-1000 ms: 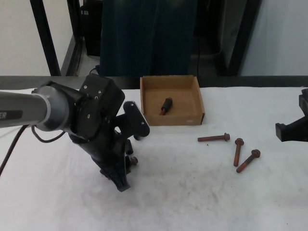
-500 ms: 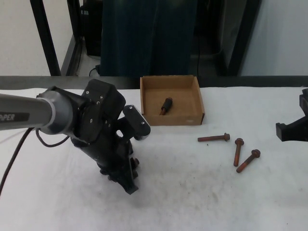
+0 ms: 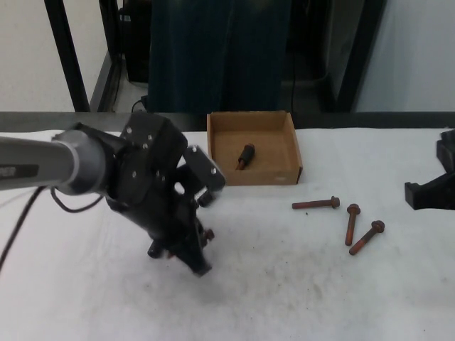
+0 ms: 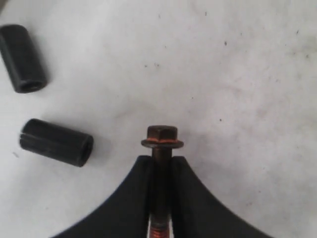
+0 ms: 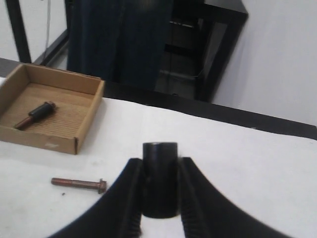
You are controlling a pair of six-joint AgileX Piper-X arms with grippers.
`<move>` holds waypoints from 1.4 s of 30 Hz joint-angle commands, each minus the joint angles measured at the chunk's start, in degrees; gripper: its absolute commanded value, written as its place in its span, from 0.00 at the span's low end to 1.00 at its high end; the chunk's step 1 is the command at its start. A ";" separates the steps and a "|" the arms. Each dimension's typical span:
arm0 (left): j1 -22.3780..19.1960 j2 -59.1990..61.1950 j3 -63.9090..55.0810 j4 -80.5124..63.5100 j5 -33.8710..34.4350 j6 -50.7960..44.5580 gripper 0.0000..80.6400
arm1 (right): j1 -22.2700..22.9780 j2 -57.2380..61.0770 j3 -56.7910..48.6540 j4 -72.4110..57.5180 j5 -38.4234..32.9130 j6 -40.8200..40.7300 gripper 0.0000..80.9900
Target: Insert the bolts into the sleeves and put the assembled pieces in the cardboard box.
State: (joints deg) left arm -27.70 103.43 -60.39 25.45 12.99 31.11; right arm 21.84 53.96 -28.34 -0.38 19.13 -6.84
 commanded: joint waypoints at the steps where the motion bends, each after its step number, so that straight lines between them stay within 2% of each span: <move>1: -0.39 -7.80 -0.58 -2.37 0.37 -8.61 0.01 | -0.21 -0.66 -0.83 -0.94 -8.59 1.96 0.00; 6: -0.39 -16.57 -0.43 -5.91 3.32 -21.78 0.01 | -0.11 -0.56 -0.83 -3.95 -21.83 9.03 0.00; 9: -0.39 -22.45 0.83 -9.72 4.56 -28.31 0.01 | -0.11 0.08 -0.83 -8.20 -26.92 13.31 0.00; 14: -0.39 -32.09 10.31 -26.16 5.45 -37.65 0.01 | 0.60 3.67 -0.83 -15.62 -34.17 19.18 0.00; 16: -0.39 -35.28 14.98 -33.07 7.49 -41.98 0.01 | 1.80 5.16 -0.83 -17.19 -37.28 20.08 0.00; 19: -0.39 -38.99 20.84 -39.54 8.59 -43.16 0.01 | 4.79 6.50 -0.83 -19.03 -39.86 20.12 0.00; 23: -0.39 -43.68 28.25 -48.90 8.58 -42.88 0.01 | 9.81 8.10 -0.83 -23.37 -39.85 20.12 0.00; 29: -0.53 -50.59 36.95 -58.41 8.58 -40.76 0.01 | 20.17 11.15 1.01 -28.98 -39.24 19.65 0.00; 33: -0.53 -54.59 40.62 -62.10 8.58 -41.42 0.01 | 26.49 13.67 2.65 -33.68 -32.75 19.65 0.00; 37: -0.53 -58.15 42.61 -63.95 8.58 -42.89 0.01 | 30.10 16.05 3.18 -38.73 -28.34 18.05 0.00; 42: -0.53 -60.37 42.87 -64.24 6.29 -52.31 0.01 | 33.56 18.49 3.18 -43.23 -23.57 17.02 0.00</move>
State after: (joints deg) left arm -28.02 43.81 -17.50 -37.10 20.06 -17.66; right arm 54.30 71.81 -25.11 -40.46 -7.18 10.79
